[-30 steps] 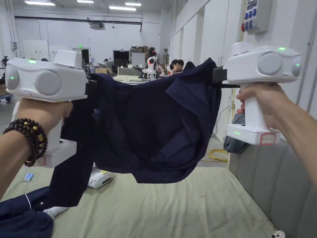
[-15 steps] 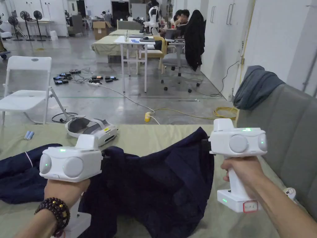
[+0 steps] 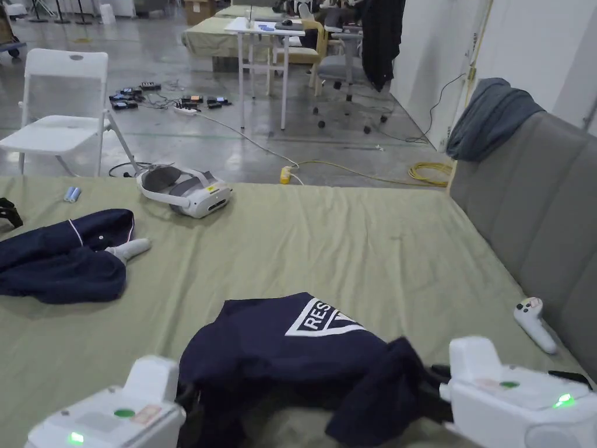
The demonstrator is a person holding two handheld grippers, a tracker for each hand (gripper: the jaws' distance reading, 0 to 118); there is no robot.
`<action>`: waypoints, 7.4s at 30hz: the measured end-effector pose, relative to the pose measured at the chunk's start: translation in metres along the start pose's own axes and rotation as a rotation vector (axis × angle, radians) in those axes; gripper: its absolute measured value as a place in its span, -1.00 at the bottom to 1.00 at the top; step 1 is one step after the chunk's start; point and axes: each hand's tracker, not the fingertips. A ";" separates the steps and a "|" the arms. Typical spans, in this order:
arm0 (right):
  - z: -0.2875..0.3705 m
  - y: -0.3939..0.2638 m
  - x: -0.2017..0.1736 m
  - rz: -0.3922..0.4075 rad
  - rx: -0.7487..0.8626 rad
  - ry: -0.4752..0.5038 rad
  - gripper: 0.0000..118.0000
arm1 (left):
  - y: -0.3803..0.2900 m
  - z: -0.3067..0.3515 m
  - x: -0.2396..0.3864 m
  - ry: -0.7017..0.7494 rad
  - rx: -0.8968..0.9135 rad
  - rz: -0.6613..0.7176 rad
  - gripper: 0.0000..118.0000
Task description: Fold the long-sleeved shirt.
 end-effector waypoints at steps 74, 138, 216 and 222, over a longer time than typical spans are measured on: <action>0.097 0.363 0.045 -0.111 0.351 -0.127 -0.89 | 0.368 0.116 -0.118 0.104 0.537 0.035 -0.80; 0.002 0.008 0.000 -0.032 -0.152 -0.060 -0.98 | -0.071 -0.037 -0.076 0.161 -0.279 0.380 0.55; -0.037 0.218 0.077 -0.247 0.165 -0.215 -0.90 | 0.237 -0.030 -0.105 0.087 0.165 0.214 -0.82; 0.051 0.158 0.057 -0.145 0.287 -0.137 -0.90 | 0.176 0.056 -0.080 0.126 0.295 0.181 -0.82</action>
